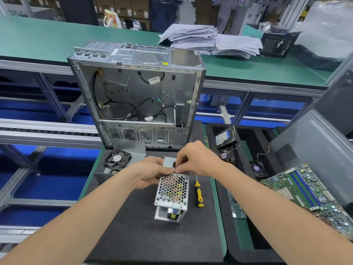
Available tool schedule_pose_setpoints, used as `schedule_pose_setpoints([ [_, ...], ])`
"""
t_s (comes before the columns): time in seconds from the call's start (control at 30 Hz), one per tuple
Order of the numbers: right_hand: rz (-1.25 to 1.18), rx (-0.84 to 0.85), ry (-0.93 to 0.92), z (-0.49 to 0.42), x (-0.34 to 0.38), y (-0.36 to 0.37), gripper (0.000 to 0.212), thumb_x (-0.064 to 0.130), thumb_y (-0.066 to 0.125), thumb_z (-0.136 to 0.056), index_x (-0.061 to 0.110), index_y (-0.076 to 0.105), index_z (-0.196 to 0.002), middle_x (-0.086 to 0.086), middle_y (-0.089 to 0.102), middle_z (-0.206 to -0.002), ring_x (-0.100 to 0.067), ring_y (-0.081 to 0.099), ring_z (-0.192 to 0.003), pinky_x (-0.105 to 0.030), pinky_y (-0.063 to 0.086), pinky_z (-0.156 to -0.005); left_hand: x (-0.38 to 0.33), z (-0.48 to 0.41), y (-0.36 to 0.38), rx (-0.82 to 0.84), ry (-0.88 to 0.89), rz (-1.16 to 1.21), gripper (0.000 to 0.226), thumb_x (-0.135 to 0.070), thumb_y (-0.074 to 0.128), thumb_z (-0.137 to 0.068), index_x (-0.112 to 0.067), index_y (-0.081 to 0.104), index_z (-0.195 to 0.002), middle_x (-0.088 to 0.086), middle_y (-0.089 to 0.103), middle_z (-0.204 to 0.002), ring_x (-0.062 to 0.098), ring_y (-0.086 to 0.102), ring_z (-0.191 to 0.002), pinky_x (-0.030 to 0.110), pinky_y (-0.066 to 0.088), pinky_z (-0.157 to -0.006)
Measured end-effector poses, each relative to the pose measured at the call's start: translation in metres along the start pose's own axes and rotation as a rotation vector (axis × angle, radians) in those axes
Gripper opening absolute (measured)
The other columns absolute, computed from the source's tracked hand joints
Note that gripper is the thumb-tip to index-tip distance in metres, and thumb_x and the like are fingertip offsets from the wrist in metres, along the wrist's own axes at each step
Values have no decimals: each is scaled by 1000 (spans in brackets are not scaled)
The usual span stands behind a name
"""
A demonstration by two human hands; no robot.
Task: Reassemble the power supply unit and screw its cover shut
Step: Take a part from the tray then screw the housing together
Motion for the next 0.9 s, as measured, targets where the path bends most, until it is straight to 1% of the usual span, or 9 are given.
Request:
schedule_pose_setpoints([
  [0.17,-391,-117,162,11,-28,6,23,42,91,-77,24,77,-76,5,72,-63,-2,61,-52,-17,47,-51,-1,-4,-1,-19,28,-55,27,-3,73,-92,6,65,-117,21,75,-111,22,73,-92,35,59,-80],
  [0.23,-537,-315,324,20,-52,12,27,43,77,-91,19,73,-79,-6,71,-62,-12,62,-50,-34,57,-57,0,-5,-2,-19,29,-66,18,-4,73,-93,0,66,-109,18,77,-107,21,74,-89,34,59,-78],
  [0.3,-390,-414,497,29,-78,21,33,37,63,-100,12,64,-79,-9,71,-67,-23,68,-59,-44,62,-72,1,-5,-3,-27,24,-61,15,-3,73,-93,-1,66,-106,18,77,-106,21,75,-89,34,60,-78],
  [0.4,-181,4,650,40,-94,59,29,33,62,-97,6,58,-89,-20,75,-82,-34,74,-60,-43,65,-69,2,-6,-3,-25,17,-47,17,-3,73,-92,0,66,-107,17,77,-105,19,75,-85,33,60,-76],
  [0.47,-170,296,744,53,-93,87,48,40,77,-88,4,52,-106,-22,74,-95,-34,74,-56,-42,65,-61,1,-6,-3,-29,16,-52,25,-3,74,-92,3,65,-114,17,77,-106,19,75,-86,33,60,-77],
  [0.57,-68,434,727,59,-89,104,44,34,83,-83,6,53,-98,-16,76,-82,-31,78,-67,-35,64,-59,-1,-5,-2,-36,11,-65,33,-3,73,-92,7,63,-121,21,75,-113,23,73,-92,36,60,-81],
  [0.73,-412,228,784,54,-102,81,13,12,64,-93,1,57,-94,-15,73,-73,-33,78,-69,-33,61,-52,-2,-4,-1,-15,11,-67,30,-2,72,-93,6,63,-120,21,75,-113,21,73,-88,33,60,-76],
  [0.8,-368,54,666,50,-103,54,16,18,55,-98,3,53,-105,-15,76,-76,-30,78,-66,-36,64,-64,-2,-5,-1,-7,14,-63,20,-2,71,-93,2,65,-112,17,77,-104,18,74,-82,31,60,-74],
  [0.9,-329,-234,434,48,-88,7,17,29,61,-98,17,60,-111,-2,75,-71,-15,72,-53,-25,55,-54,0,-7,-2,4,10,-52,10,0,71,-93,-3,65,-101,12,77,-95,15,74,-76,29,59,-69],
])
Point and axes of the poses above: each hand's wrist, its own z-axis away from the middle knuckle, its own y-axis out of the palm, x = y × z, the point moved 6 cm from there along -z, towards the middle knuckle
